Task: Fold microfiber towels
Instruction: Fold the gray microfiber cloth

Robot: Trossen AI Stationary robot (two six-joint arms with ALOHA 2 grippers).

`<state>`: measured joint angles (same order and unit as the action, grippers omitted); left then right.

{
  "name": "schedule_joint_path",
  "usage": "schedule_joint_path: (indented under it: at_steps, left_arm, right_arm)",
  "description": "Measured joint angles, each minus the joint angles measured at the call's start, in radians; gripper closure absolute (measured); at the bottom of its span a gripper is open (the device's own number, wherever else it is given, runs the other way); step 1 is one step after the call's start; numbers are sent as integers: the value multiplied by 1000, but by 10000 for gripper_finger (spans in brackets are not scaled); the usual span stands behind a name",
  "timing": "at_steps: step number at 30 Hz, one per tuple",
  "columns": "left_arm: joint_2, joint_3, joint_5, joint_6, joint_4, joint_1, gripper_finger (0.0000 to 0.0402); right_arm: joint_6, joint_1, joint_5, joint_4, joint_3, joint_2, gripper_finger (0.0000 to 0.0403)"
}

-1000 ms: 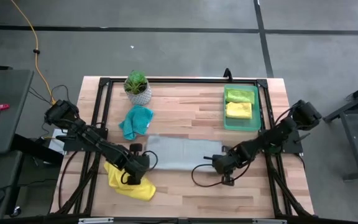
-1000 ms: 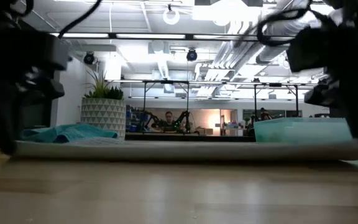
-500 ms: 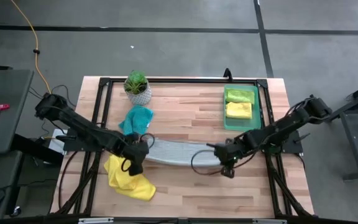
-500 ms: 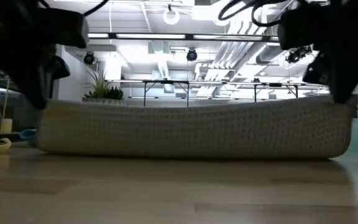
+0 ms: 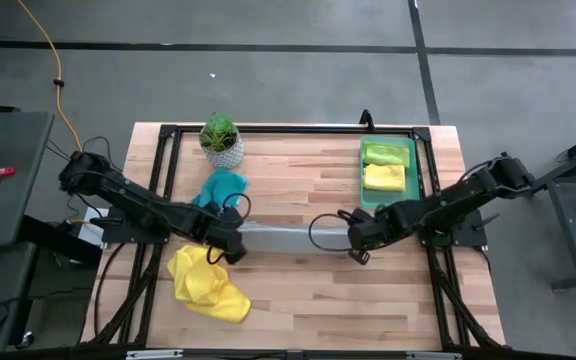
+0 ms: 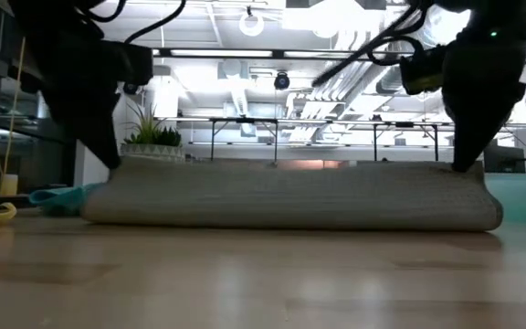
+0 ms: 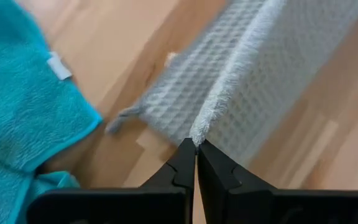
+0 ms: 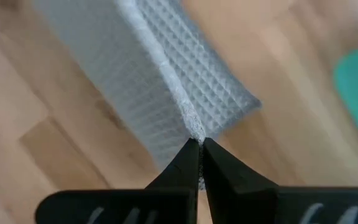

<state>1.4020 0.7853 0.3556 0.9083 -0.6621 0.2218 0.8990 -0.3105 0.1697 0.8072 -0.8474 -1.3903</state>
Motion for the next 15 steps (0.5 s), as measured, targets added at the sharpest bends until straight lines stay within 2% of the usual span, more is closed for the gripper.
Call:
schedule_joint_path:
  at_steps: [7, 15]
  left_arm:
    - [48, 0, 59, 53, 24, 2, 401]
    - [153, -2, 80, 94, 37, 2, 401]
  right_arm:
    - [6, 28, 18, -25, 4, -36, 403]
    - [44, 36, 23, -48, 26, -91, 403]
